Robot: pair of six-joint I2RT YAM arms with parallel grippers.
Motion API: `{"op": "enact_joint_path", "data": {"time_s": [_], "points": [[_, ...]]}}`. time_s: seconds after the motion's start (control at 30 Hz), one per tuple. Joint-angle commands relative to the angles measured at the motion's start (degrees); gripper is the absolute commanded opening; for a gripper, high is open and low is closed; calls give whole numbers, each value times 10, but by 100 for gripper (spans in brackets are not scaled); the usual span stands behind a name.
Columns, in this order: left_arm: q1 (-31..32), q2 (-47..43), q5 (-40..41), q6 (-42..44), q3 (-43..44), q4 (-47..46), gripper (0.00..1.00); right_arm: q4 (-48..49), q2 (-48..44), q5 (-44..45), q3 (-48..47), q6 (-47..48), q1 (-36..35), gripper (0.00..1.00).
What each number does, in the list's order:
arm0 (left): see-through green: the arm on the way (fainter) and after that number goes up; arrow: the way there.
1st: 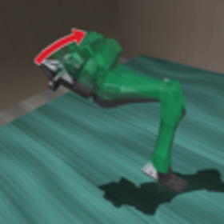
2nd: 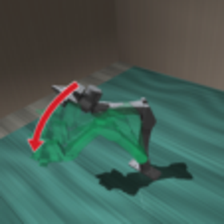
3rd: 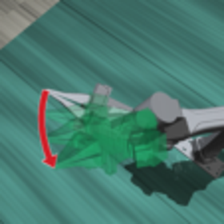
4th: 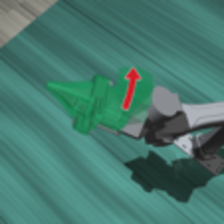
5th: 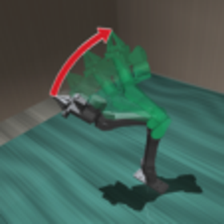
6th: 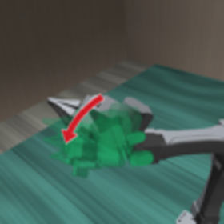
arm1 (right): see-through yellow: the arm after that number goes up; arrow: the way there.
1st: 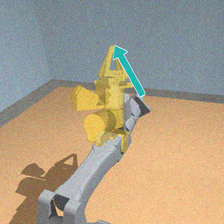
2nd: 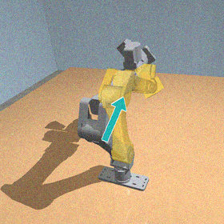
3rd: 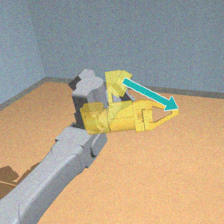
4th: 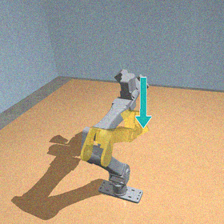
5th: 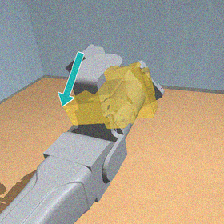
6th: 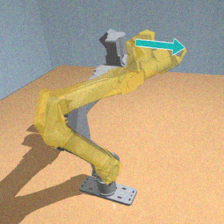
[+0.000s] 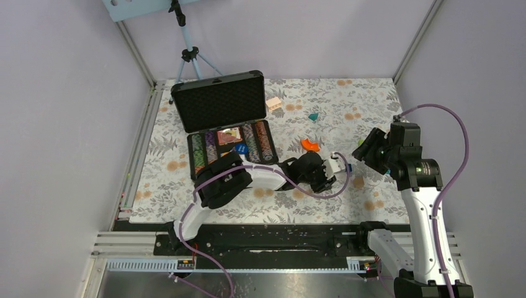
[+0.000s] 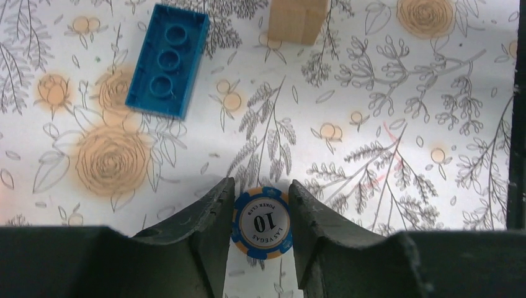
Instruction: Pack up texas hold em set
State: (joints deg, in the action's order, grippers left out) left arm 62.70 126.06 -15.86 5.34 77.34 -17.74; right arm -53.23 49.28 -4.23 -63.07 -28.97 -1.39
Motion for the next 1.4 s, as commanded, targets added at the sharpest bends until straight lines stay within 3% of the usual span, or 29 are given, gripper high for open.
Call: {"op": "enact_joint_path", "data": {"time_s": [0.0, 0.13, 0.4, 0.83, 1.03, 1.37], "points": [[-1, -14, 25, -24, -66, 114, 37, 18, -12, -14, 1, -2, -2, 59], [-1, -55, 30, -78, -105, 98, 37, 17, -14, -17, 1, -2, -3, 59], [0, -79, 31, -112, -70, 268, 40, 16, -24, -30, -3, 6, -3, 60], [2, -175, 125, -172, -218, 249, 41, 16, -42, -52, 11, 9, -2, 60], [2, -229, 156, -153, -161, 215, 52, -2, -55, -34, 3, 14, -2, 60], [20, -129, 135, -103, -20, 130, 55, -20, -54, -25, -25, 18, -3, 61]]}}
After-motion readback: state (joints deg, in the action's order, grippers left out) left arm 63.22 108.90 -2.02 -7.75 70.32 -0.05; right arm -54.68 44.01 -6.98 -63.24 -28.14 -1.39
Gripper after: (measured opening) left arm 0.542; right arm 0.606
